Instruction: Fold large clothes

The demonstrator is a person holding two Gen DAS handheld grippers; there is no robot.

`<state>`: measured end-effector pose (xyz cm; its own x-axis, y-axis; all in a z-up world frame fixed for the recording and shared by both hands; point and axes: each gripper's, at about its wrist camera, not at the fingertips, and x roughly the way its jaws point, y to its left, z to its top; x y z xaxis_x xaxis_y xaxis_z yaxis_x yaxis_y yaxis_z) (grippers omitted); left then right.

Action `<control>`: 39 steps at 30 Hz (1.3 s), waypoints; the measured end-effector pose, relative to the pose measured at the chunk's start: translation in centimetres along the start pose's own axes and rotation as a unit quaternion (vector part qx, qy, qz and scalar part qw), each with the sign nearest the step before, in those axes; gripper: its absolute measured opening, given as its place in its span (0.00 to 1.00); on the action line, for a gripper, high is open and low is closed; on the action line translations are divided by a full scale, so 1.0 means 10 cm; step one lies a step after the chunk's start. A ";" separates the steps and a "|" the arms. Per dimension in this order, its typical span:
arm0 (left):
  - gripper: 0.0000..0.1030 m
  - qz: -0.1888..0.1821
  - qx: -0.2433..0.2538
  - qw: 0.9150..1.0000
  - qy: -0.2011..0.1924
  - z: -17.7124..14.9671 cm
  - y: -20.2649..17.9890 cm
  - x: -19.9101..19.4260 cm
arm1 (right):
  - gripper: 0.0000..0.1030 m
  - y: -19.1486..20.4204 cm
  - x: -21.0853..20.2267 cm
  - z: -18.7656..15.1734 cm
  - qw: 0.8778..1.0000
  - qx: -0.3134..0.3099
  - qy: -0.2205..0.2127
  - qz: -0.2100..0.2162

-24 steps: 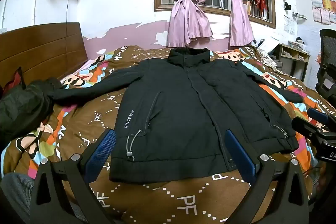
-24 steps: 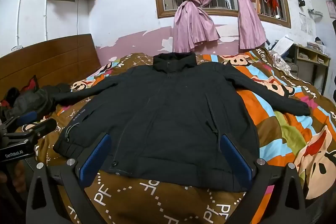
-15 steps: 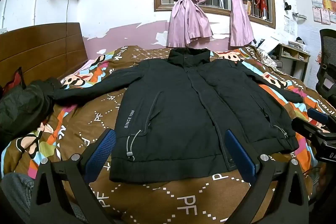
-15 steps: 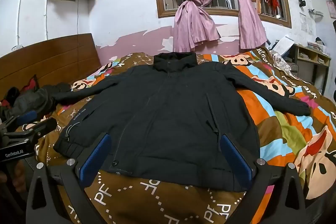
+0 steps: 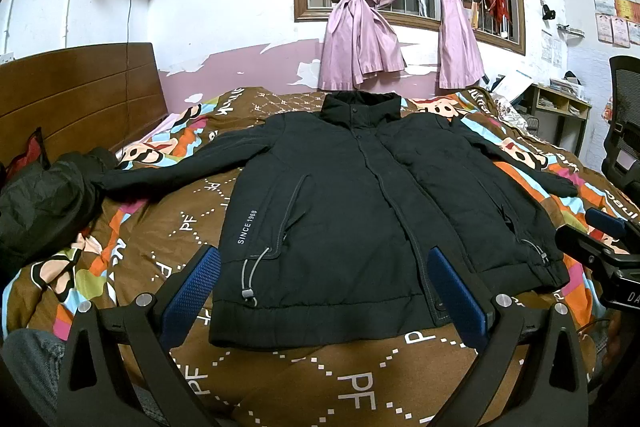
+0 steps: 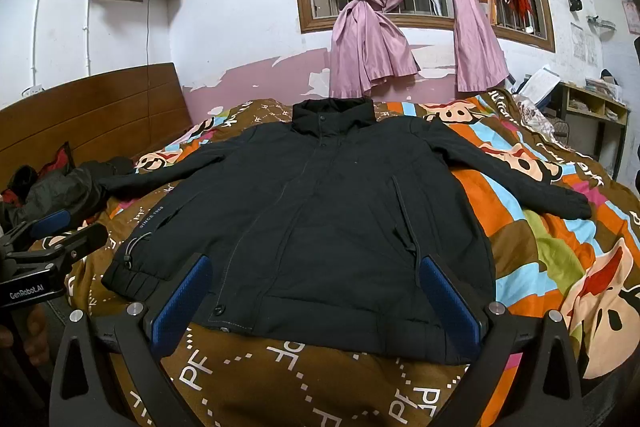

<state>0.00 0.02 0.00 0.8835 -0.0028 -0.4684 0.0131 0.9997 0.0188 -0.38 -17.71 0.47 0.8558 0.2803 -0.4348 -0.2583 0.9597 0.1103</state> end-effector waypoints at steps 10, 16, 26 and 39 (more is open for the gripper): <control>0.98 0.000 0.000 1.000 0.000 0.00 0.00 0.00 | 1.00 -0.01 0.01 -0.01 1.000 0.000 0.002 0.000; 0.98 0.000 0.000 1.000 0.000 0.00 0.00 0.00 | 1.00 -0.01 0.01 -0.01 1.000 0.000 0.002 0.000; 0.98 -0.001 0.000 1.000 0.000 0.00 0.00 0.00 | 1.00 -0.02 0.01 -0.01 1.000 0.001 0.002 0.001; 0.98 0.000 -0.001 1.000 0.000 0.00 0.00 0.00 | 1.00 -0.02 0.02 -0.02 1.000 0.002 0.003 0.001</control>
